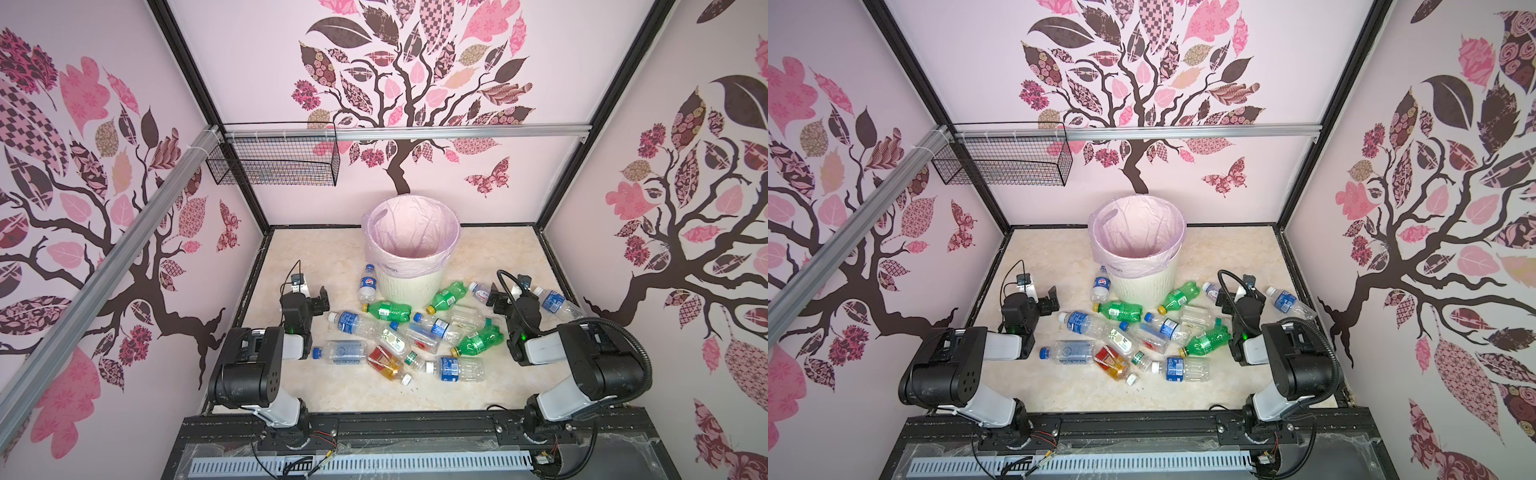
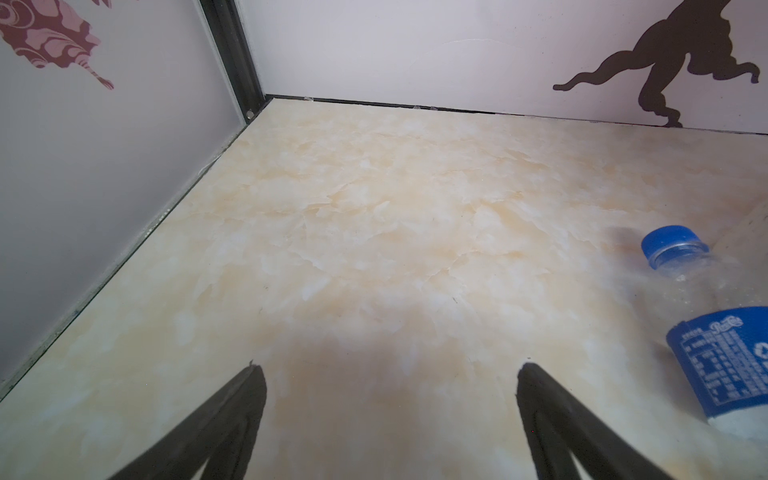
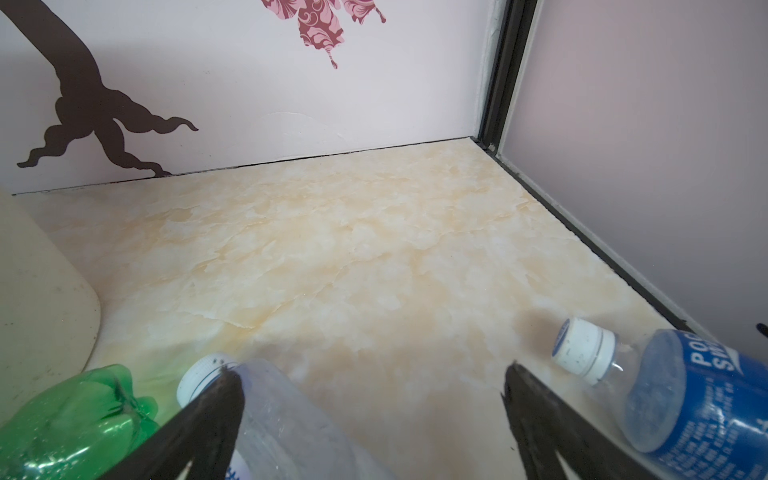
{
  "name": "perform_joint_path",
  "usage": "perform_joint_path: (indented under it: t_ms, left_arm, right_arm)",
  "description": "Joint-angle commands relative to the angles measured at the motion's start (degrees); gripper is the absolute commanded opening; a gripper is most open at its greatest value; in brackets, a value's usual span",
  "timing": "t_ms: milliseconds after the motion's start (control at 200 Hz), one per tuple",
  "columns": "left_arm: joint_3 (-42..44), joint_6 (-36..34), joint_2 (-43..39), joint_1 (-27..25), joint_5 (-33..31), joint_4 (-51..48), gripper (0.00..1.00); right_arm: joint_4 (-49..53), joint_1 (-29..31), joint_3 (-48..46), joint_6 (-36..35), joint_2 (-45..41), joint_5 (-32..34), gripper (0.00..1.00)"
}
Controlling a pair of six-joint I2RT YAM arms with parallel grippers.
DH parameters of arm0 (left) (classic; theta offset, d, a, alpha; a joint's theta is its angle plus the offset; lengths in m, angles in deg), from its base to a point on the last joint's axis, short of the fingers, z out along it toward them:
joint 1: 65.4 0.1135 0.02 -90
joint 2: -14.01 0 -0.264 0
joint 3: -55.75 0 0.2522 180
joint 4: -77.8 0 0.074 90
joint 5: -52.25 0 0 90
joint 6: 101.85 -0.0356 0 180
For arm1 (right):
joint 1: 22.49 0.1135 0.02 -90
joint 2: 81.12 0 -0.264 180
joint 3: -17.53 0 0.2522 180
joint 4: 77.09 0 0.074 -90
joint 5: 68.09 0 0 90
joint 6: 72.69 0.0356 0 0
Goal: Throw the plastic bottles in the bin
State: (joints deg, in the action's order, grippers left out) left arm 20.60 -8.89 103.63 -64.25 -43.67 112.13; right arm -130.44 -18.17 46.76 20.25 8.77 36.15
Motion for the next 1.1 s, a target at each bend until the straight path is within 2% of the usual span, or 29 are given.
perform_joint_path:
  t_ms: [0,80,215,340,385,545,670,840,900,990,1096]
  left_arm:
    - [-1.04,-0.63,-0.55,0.26,0.28,0.58,0.98]
    - [-1.32,0.38,-1.27,0.26,-1.87,0.85,0.98]
    - [-2.92,1.54,-7.82,-0.41,-6.69,-8.93,0.98]
    - [-4.77,3.06,-13.58,-2.34,-13.06,-17.31,0.98]
    - [-6.3,3.38,-15.68,-3.23,-14.61,-20.66,0.98]
    - [-16.52,6.59,-19.26,-4.14,-18.94,-36.03,0.98]
    - [-27.32,6.81,-18.26,-4.1,-19.66,-51.67,0.98]
    - [-32.57,8.82,-20.37,-4.04,-15.75,-56.92,0.98]
    - [-34.47,8.48,-21.19,-4.05,-14.02,-58.36,0.98]
    - [-37.08,7.1,-22.14,-3.96,-13.78,-61.14,0.98]
    - [-39.26,6.4,-23.32,-3.39,-12.06,-63.4,0.98]
  right_arm:
    - [-2.1,-0.18,0.09,-0.04,0.11,-0.24,1.0]
    - [-2.02,-0.16,0.37,-0.55,-0.56,-0.14,1.0]
    - [21.26,-0.19,8.7,-0.15,-8.57,1.48,1.0]
    - [28.91,-0.11,12.14,-3.04,-12.94,0.94,1.0]
    - [34.64,-0.13,14.39,-3.45,-14.57,1.5,1.0]
    - [51.37,-0.19,22.03,-2.51,-17.59,7.84,1.0]
    - [64.48,-0.17,27.93,-0.5,-17.8,11.25,1.0]
    - [75.81,-0.97,33.06,3.06,-16.22,17.99,1.0]
    - [78.0,-4.31,33.82,5.33,-15.53,15.29,0.99]
    - [80.91,-11.62,34.46,9.3,-14.84,6.87,0.98]
    - [81.53,-18.58,34.67,9.7,-14.29,0.91,0.97]
